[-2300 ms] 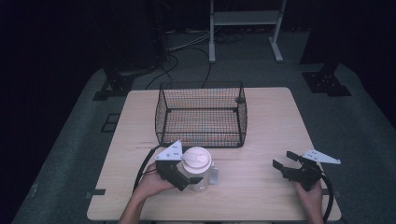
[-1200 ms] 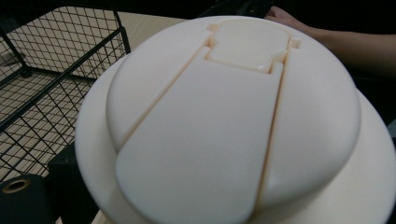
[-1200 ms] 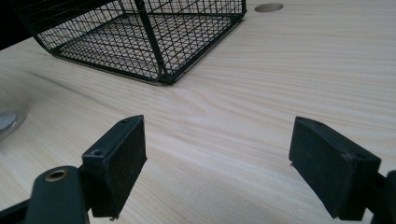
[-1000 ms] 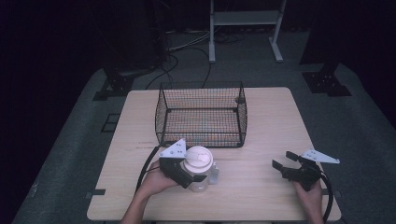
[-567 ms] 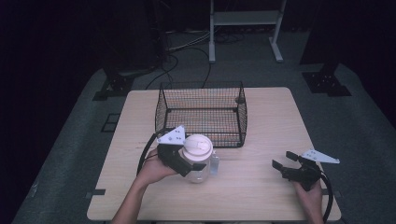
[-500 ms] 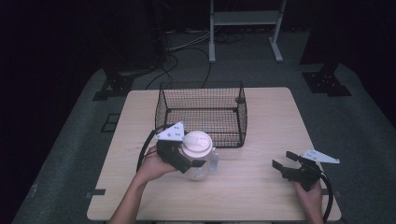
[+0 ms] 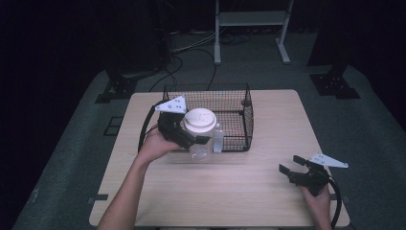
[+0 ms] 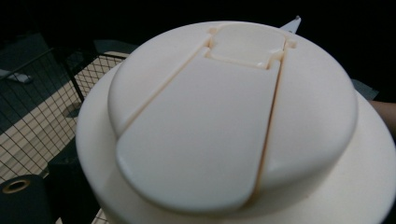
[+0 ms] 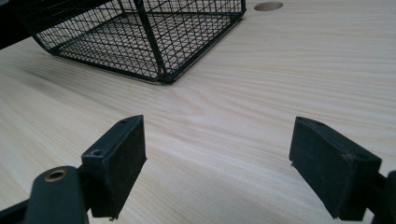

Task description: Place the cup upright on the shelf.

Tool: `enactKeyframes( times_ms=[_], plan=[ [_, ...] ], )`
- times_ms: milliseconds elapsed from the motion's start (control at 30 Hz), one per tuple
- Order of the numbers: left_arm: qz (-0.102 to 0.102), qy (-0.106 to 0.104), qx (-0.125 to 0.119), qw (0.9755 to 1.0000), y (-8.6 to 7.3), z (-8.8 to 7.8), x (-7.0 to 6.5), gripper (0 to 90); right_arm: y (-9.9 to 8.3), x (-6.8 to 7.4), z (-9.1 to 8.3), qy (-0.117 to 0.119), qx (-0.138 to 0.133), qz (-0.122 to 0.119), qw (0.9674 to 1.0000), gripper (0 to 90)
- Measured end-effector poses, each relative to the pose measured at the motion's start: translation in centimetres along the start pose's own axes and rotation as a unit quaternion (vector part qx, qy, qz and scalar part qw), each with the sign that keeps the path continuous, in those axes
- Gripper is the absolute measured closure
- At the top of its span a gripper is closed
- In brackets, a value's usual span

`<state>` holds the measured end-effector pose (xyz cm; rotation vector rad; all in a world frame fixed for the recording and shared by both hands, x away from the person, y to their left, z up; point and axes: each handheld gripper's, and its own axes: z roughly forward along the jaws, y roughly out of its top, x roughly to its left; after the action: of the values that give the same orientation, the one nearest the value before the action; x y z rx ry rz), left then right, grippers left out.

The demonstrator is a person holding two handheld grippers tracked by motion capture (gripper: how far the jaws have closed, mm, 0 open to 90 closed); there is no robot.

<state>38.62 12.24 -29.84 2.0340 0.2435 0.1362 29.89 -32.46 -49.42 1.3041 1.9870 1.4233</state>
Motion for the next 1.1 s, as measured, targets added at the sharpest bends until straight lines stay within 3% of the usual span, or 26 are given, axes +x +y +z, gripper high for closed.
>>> enactKeyframes(
  times_ms=[333, 433, 800, 1100],
  plan=[
    [0.002, 0.011, 0.011, 0.9999, 2.2, 0.3, 2.0, 5.5, 0.0, 0.0, 0.1, -0.002, 0.002, 0.001, 1.0000, 17.6],
    [0.005, 0.023, 0.015, 0.9996, 2.6, 0.5, 2.4, 5.4, 0.0, 0.0, 0.1, -0.004, 0.002, -0.001, 1.0000, 17.5],
    [-0.004, 0.036, 0.031, 0.9989, 3.6, 1.5, 4.8, 5.4, 0.0, 0.0, 0.1, -0.003, 0.002, 0.005, 1.0000, 17.0],
    [0.001, 0.039, 0.040, 0.9985, 5.1, 2.3, 5.5, 5.4, 0.0, 0.0, 0.1, -0.002, 0.002, 0.004, 1.0000, 16.9]
  ],
)
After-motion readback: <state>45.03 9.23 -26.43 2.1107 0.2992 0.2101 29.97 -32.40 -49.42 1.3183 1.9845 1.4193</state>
